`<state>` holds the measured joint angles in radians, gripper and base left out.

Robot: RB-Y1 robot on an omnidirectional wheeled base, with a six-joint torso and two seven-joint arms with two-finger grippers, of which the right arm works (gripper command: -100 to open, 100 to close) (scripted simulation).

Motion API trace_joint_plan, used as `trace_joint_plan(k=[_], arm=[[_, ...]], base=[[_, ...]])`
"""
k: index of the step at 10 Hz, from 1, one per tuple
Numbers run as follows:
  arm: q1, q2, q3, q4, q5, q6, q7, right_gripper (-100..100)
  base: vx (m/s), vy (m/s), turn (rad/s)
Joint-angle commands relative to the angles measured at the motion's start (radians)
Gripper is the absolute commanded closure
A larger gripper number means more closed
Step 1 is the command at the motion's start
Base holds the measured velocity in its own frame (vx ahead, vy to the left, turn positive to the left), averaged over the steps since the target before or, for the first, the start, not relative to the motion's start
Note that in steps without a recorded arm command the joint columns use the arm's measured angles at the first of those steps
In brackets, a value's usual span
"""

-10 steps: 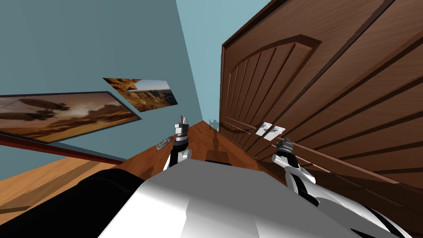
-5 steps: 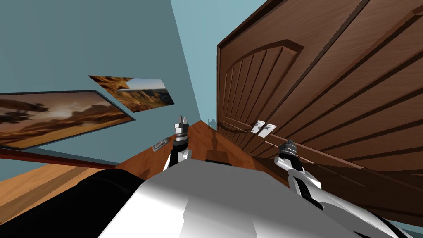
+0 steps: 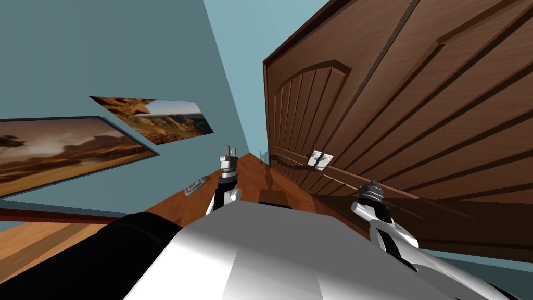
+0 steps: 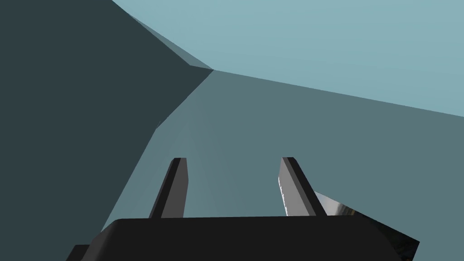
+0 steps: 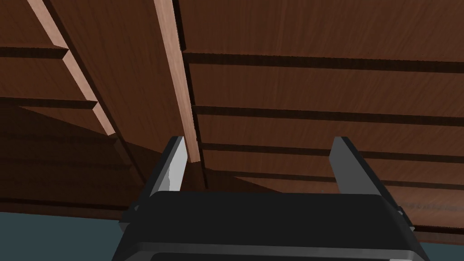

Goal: Pull the door open

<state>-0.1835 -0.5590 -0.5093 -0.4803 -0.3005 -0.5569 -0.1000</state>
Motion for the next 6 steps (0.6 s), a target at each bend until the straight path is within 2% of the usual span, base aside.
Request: trace_joint_plan(k=[1,4,5,6], arm=[[-0.008,-0.012,0.003,0.038,0.002,-0.019,-0.008,-100],[-0.011,-0.01,0.0,0.039,0.001,-0.023,-0.004,-100],[-0.022,-0.004,0.005,0.035,0.004,-0.025,-0.003,-100],[-0.022,-0.004,0.005,0.035,0.004,-0.025,-0.003,-100]], base=[[0.022,-0.152,-0.023],[0.109,-0.107,0.032],[0.223,-0.023,0.176],[0.165,0.02,0.064]])
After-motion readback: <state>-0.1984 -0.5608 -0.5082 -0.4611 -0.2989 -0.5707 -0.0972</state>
